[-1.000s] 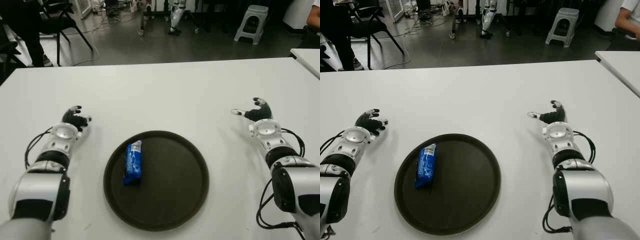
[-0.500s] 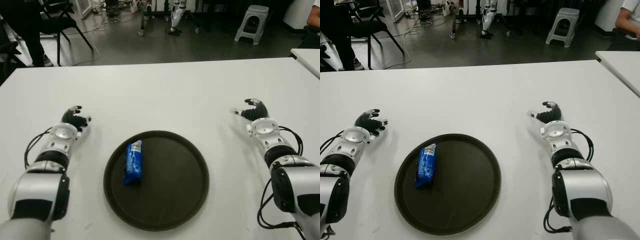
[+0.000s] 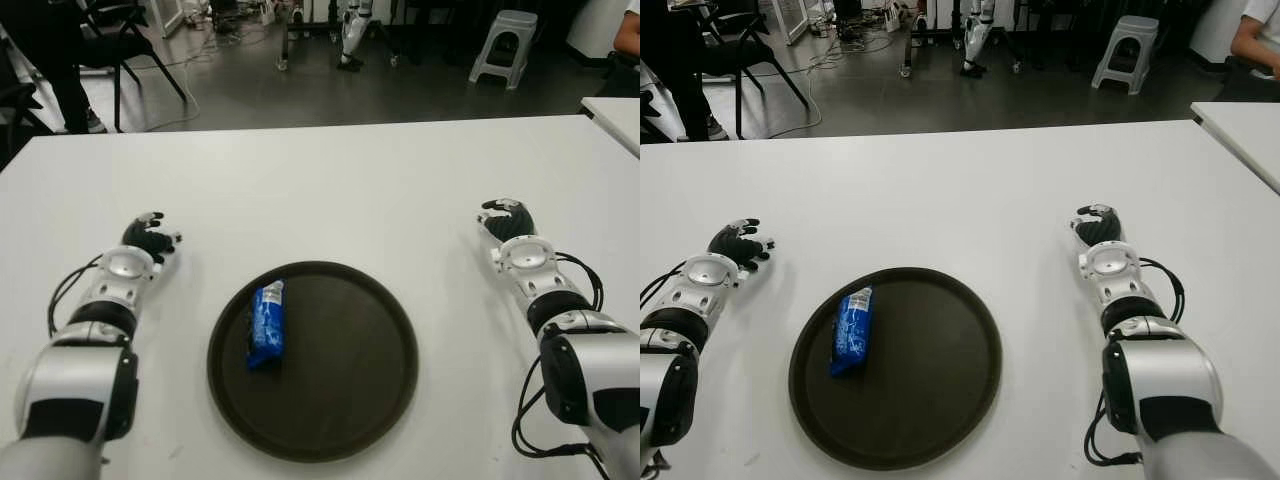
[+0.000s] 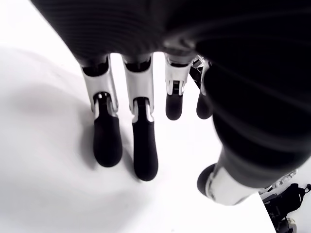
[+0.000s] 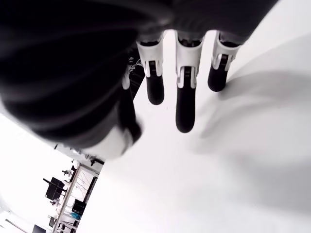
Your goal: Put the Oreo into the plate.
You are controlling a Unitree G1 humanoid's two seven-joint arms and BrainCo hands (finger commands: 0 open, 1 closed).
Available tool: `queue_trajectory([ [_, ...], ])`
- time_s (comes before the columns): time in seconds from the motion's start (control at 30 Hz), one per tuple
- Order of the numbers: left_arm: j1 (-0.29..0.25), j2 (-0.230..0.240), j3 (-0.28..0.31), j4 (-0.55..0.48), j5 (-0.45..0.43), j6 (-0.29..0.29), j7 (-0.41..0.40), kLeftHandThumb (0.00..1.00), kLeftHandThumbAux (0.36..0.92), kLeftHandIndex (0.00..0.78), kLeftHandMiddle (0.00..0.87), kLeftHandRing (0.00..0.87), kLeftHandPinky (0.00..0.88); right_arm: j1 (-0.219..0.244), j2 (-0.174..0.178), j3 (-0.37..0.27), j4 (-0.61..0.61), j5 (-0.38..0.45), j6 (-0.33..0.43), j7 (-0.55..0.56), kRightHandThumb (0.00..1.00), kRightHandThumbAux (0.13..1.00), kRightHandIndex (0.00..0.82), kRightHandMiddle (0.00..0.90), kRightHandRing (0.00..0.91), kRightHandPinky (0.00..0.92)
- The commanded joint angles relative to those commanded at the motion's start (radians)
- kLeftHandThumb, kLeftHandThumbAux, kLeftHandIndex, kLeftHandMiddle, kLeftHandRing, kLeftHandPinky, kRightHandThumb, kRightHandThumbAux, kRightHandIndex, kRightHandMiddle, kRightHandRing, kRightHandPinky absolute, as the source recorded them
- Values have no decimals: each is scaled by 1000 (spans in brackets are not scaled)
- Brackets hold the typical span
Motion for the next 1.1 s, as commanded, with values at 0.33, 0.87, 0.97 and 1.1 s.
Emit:
queue_trajectory([
  [0.33,0,2,-3,2,4,-4,-1,237,775,153,136,176,212,1,-3,9,0,-9,-4,5,682,735,413,759,764,713],
  [0.87,-3,4,-14,2,14,4,6,215,759,131,108,155,221,-1,-1,6,0,1,-2,8,685,735,416,763,770,728],
  [0.97,-2,4,-13,4,13,5,5,216,758,133,109,155,217,-1,0,2,0,3,0,5,684,735,414,767,781,740],
  [1.1,1,3,-3,3,3,-7,-1,215,772,140,110,158,224,0,-1,4,1,-1,-3,2,685,734,417,771,780,735],
])
